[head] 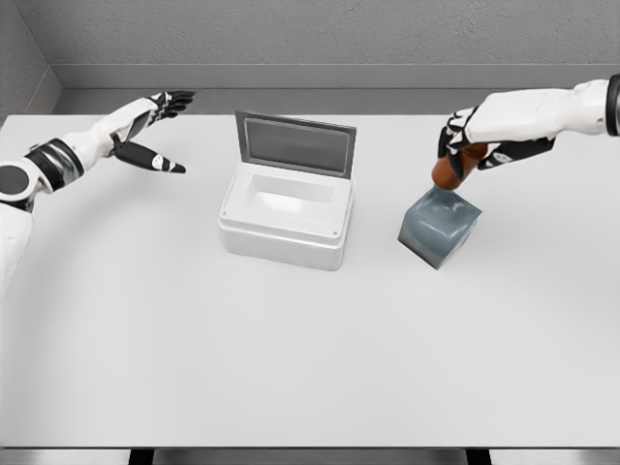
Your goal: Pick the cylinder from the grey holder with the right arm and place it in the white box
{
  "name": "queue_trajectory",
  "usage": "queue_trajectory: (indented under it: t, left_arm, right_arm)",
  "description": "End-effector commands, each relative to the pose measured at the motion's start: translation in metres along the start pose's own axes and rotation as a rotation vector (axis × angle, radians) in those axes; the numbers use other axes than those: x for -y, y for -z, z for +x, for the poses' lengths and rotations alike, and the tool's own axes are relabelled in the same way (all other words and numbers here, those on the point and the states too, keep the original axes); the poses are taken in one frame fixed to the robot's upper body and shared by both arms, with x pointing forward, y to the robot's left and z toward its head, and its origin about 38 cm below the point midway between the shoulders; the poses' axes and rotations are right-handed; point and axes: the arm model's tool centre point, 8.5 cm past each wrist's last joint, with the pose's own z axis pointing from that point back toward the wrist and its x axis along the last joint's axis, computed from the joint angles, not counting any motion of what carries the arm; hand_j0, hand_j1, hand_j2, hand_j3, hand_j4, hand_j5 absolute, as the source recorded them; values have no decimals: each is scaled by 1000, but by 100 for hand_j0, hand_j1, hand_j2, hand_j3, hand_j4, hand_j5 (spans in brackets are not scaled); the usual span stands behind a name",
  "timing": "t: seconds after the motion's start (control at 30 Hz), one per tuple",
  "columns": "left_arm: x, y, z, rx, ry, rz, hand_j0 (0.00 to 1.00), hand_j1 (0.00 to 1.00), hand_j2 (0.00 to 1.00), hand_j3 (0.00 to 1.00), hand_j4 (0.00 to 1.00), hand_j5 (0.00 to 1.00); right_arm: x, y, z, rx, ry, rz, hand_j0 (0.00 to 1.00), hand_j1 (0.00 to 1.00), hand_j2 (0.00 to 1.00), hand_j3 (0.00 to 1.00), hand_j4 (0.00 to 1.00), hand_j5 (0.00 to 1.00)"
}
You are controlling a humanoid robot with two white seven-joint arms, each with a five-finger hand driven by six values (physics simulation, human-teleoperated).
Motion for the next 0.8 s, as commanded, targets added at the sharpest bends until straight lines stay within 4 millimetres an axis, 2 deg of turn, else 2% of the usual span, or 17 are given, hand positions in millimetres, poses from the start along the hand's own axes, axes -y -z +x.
queue_trajectory:
  t: [0.0, 0.27, 0.4, 0.53, 0.77]
  left_arm:
    - [-1, 0, 1, 4, -6, 6, 100, 100, 100, 100, 100, 100]
    - [-1, 0, 0, 4, -6, 6, 100, 100, 100, 100, 100, 100]
    - [-1, 0, 1, 3, -5, 5, 100, 100, 100, 100, 100, 100]
    - [-1, 0, 0, 3, -5, 5, 100, 100, 100, 100, 100, 100]
    - [0, 1, 1, 3, -6, 2, 100, 100, 100, 100, 100, 100]
  right_arm:
    - [7, 3, 5, 16, -8, -17, 40, 40, 40, 40, 40, 40]
    - [18, 32, 21, 89, -33, -25, 39, 39, 39, 39, 39, 39]
    - [26, 38, 39, 139, -71, -33, 38, 38, 38, 38, 38, 38]
    - [33, 38, 47, 159, -90, -54, 38, 38, 38, 38, 38, 38]
    - [44, 61, 70, 237, -125, -64, 38, 38, 38, 38, 38, 38]
